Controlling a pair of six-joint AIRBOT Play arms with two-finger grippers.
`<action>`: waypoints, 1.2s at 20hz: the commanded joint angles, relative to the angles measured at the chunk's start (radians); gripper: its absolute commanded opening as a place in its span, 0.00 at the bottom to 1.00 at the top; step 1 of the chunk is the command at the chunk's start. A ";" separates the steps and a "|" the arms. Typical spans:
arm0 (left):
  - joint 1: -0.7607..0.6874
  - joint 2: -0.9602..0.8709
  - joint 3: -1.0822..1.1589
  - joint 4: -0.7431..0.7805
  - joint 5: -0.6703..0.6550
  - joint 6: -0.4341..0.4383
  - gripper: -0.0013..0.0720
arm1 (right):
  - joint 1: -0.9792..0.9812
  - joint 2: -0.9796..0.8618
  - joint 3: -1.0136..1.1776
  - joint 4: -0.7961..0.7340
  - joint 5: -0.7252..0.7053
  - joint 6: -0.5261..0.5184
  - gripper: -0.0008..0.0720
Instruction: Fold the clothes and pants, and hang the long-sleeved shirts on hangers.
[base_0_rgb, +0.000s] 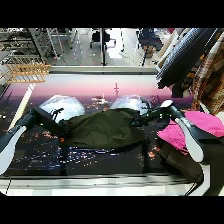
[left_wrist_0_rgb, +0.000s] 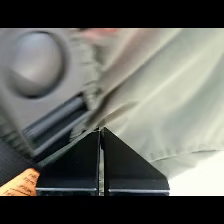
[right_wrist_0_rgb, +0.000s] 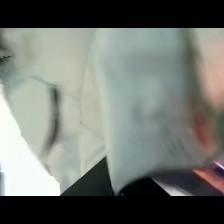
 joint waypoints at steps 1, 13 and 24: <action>-0.059 0.000 0.001 -0.005 0.007 -0.036 0.03 | 0.005 0.176 0.027 -0.440 -0.064 0.235 0.03; -0.034 0.186 0.138 -0.041 0.011 -0.032 0.03 | 0.605 0.278 0.062 -0.497 -0.288 0.307 0.03; 0.193 0.366 0.135 -0.034 0.113 -0.034 0.04 | 0.825 -0.121 0.332 -0.319 -0.465 0.296 0.69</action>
